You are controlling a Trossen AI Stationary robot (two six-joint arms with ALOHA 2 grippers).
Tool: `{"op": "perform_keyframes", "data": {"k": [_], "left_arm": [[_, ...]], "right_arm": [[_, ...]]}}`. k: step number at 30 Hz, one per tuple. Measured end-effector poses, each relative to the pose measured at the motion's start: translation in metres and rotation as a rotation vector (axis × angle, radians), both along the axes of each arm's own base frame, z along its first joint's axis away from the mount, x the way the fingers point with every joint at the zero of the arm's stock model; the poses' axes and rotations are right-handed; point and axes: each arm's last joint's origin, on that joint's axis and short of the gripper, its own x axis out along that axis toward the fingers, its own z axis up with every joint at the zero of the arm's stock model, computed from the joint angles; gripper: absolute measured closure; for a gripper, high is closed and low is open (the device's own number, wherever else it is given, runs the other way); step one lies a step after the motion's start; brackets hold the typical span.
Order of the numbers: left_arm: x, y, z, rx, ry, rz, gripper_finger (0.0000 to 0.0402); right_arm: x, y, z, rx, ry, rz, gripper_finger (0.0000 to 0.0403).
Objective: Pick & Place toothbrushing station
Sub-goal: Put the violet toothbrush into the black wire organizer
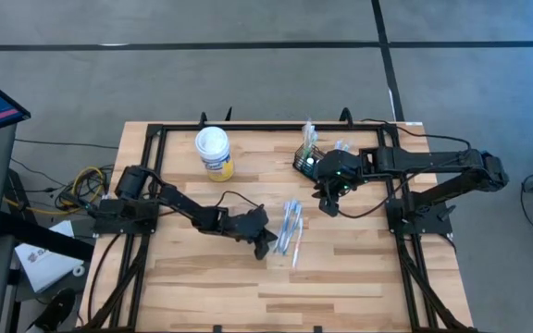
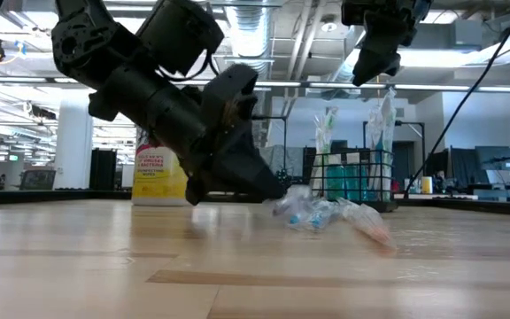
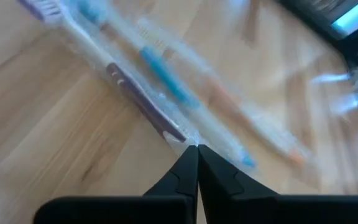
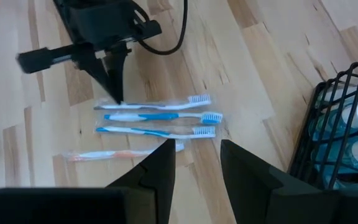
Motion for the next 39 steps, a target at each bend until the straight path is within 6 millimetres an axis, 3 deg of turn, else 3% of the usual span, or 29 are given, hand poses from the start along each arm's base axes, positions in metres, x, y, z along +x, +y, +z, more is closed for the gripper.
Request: {"op": "perform_keyframes", "data": {"k": [9,19,30,39], "left_arm": [[-0.001,-0.006,0.007,0.075,-0.032,0.006,0.0401],[-0.019,-0.010,0.062,0.262,-0.197,0.037,0.0401],[-0.051,-0.010,0.118,0.557,-0.320,0.130,0.0401],[-0.063,-0.010,0.135,0.672,-0.349,0.140,0.0401]], "right_arm": [[0.001,0.002,0.001,-0.001,-0.016,0.007,0.0285],[0.005,0.001,0.003,0.001,-0.058,0.002,0.0285],[0.018,0.001,0.017,-0.006,-0.257,0.001,0.0285],[0.030,0.000,0.035,-0.026,-0.482,0.012,0.0285]]}}
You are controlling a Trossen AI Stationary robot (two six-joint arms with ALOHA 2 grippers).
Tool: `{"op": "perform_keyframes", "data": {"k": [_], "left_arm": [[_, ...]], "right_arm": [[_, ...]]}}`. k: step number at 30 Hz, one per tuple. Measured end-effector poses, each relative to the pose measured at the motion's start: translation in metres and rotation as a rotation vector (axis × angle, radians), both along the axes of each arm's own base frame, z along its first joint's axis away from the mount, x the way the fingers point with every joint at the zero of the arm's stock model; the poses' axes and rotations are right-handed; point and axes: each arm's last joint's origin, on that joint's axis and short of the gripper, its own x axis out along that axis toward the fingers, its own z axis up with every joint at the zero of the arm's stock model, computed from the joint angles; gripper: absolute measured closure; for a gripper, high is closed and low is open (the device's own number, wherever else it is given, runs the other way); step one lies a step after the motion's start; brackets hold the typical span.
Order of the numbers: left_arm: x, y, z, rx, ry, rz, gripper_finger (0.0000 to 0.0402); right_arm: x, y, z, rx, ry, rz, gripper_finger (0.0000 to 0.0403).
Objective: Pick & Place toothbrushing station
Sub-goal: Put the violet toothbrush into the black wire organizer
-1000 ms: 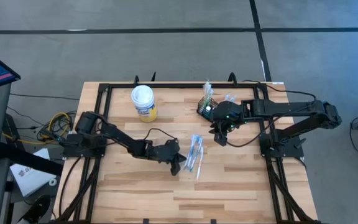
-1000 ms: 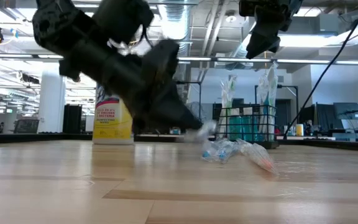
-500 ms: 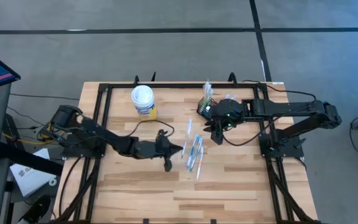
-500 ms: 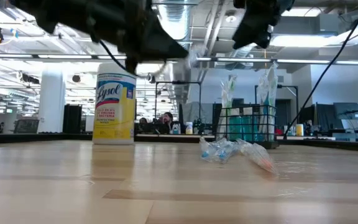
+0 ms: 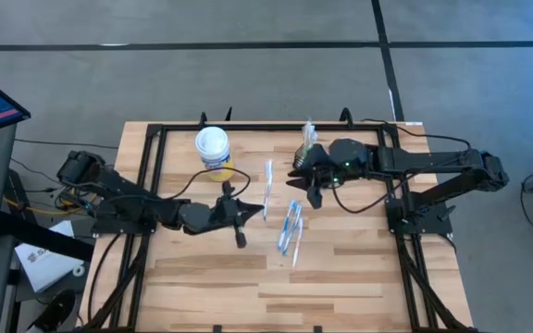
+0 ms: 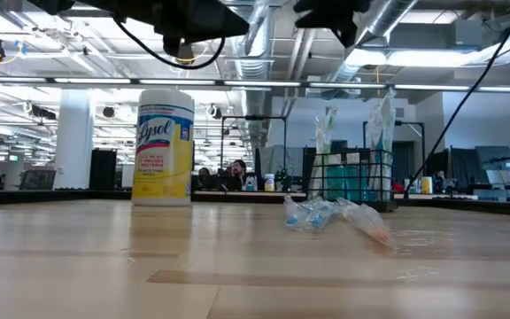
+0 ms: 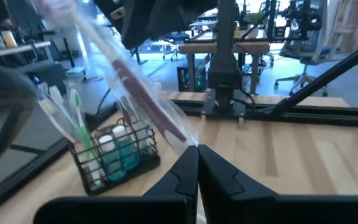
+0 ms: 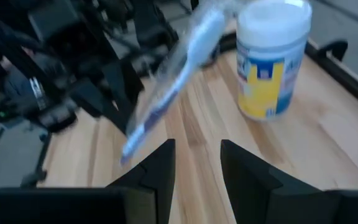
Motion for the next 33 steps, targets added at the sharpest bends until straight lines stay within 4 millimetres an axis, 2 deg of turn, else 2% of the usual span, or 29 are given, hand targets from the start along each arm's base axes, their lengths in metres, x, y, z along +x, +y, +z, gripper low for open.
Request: {"op": "perform_keyframes", "data": {"k": [8,16,33], "left_arm": [[0.001,0.001,0.006,0.094,-0.028,0.019,0.0401],[0.001,0.002,0.010,0.129,-0.045,0.022,0.0401],[0.001,0.002,0.010,0.144,-0.044,0.021,0.0401]], "right_arm": [[0.008,0.004,0.003,-0.010,-0.076,0.026,0.0285],[0.028,0.010,0.001,-0.006,-0.177,0.123,0.0285],[0.051,-0.002,-0.008,0.005,-0.270,0.154,0.0285]]}}
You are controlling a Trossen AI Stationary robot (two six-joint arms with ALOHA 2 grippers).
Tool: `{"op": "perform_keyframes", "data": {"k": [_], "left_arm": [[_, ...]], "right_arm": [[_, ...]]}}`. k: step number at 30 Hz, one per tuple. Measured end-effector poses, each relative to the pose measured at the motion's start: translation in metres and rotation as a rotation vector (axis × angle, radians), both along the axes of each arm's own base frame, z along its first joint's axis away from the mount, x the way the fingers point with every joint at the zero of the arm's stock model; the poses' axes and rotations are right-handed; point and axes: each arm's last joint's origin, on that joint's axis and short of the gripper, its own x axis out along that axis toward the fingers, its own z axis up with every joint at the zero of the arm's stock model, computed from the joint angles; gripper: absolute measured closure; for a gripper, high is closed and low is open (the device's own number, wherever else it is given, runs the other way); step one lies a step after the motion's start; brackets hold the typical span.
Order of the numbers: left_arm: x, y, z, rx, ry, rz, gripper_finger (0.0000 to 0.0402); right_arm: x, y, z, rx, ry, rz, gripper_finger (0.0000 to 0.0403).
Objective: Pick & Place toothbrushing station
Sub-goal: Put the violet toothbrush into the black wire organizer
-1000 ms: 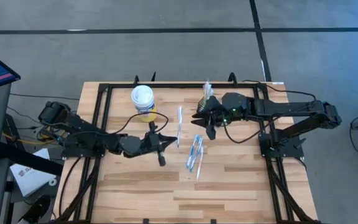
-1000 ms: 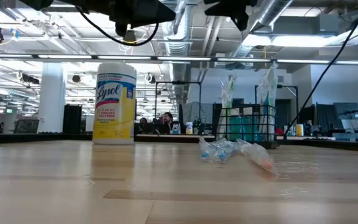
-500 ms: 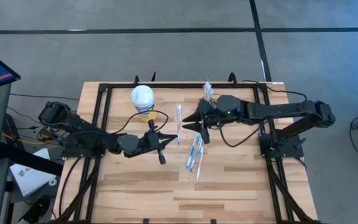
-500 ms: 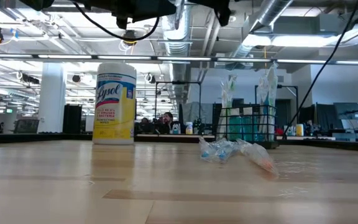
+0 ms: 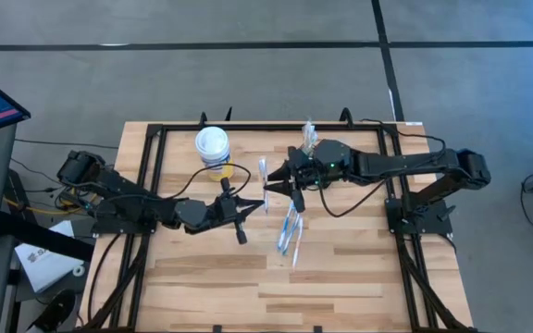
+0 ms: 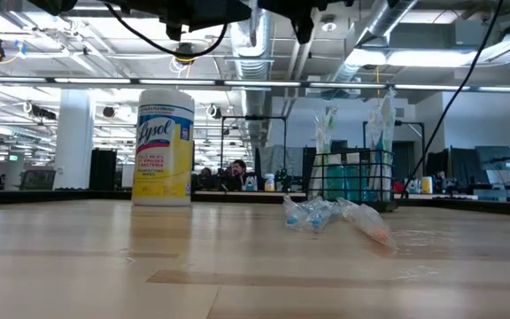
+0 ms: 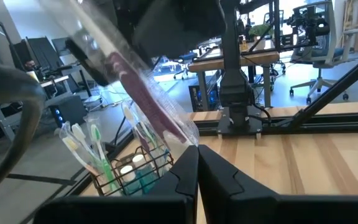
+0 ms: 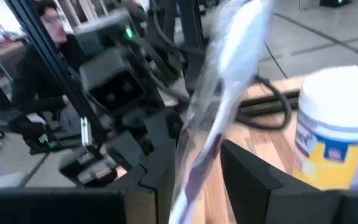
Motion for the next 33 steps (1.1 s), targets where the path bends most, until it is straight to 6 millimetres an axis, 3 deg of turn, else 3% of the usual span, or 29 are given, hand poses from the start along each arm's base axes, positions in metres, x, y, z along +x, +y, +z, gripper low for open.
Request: {"op": "perform_keyframes", "data": {"k": [10,19,29,33], "left_arm": [[0.0000,-0.0001,-0.0005,0.000,0.005,-0.001,0.0401],[0.0001,0.0003,-0.0012,-0.001,0.010,0.005,0.0401],[0.0001,-0.0007,-0.0002,-0.003,0.002,-0.003,0.0392],[-0.0031,-0.0017,0.0012,0.008,0.008,0.075,0.0375]], "right_arm": [[-0.0004,-0.0069,0.0003,-0.001,-0.005,-0.022,0.0295],[0.0004,-0.0036,0.0039,-0.069,-0.049,0.004,0.0391],[-0.0004,-0.0020,-0.0012,-0.079,0.004,0.012,0.0398],[-0.0022,0.0001,-0.0007,-0.102,0.011,0.014,0.0400]]}}
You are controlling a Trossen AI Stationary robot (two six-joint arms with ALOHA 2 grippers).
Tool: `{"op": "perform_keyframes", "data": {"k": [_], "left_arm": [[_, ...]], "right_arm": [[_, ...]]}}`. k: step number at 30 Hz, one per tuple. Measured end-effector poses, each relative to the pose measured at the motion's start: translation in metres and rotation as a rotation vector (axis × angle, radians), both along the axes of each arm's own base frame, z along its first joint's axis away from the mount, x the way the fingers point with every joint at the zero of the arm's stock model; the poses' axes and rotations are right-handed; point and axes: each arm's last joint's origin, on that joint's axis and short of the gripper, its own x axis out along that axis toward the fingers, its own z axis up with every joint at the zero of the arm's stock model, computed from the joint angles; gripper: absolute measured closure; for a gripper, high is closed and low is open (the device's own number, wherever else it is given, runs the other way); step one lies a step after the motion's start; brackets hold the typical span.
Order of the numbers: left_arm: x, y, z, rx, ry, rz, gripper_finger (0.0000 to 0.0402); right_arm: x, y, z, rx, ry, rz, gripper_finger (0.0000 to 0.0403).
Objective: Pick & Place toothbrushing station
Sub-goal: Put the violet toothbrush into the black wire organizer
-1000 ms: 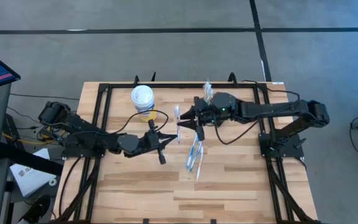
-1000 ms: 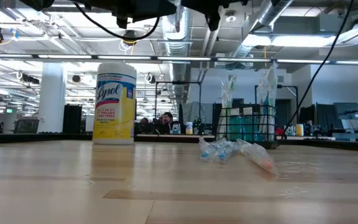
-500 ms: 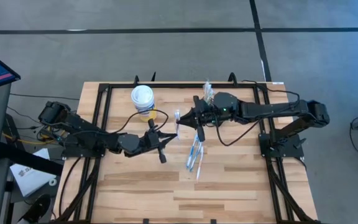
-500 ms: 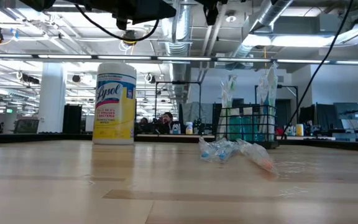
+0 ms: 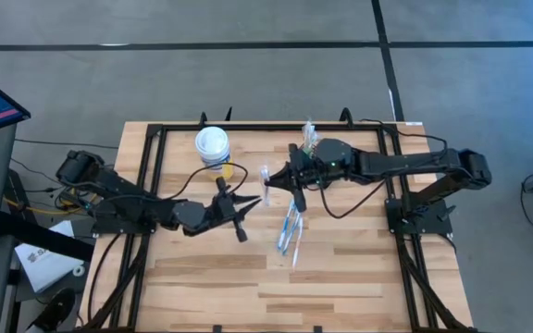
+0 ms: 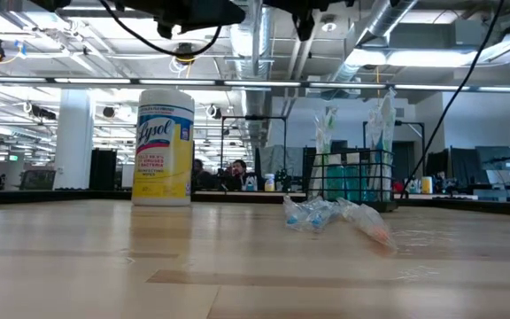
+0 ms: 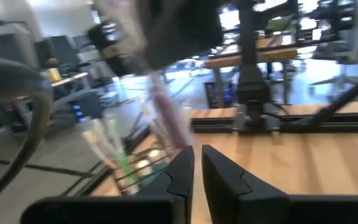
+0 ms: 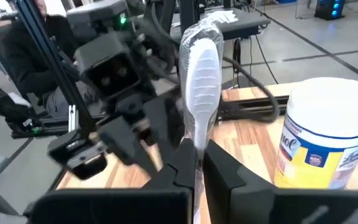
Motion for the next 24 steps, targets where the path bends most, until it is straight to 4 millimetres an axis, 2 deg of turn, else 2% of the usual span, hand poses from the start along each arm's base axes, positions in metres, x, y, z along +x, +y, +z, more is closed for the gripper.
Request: {"op": "perform_keyframes", "data": {"k": [3,9,19,24], "left_arm": [[-0.005,-0.003,0.003,0.004,0.003,0.041,0.0359],[-0.010,-0.012,0.004,0.010,0.023,0.007,0.0340],[-0.013,-0.019,0.003,0.014,0.033,-0.019,0.0344],[-0.013,-0.019,0.003,0.015,0.036,-0.019,0.0344]], "right_arm": [[-0.001,0.000,0.000,-0.007,0.009,-0.014,0.0401],[-0.007,-0.008,-0.001,-0.050,0.056,-0.128,0.0401],[-0.009,-0.023,-0.006,-0.104,0.116,-0.270,0.0402],[-0.020,-0.031,-0.012,-0.115,0.139,-0.339,0.0402]]}}
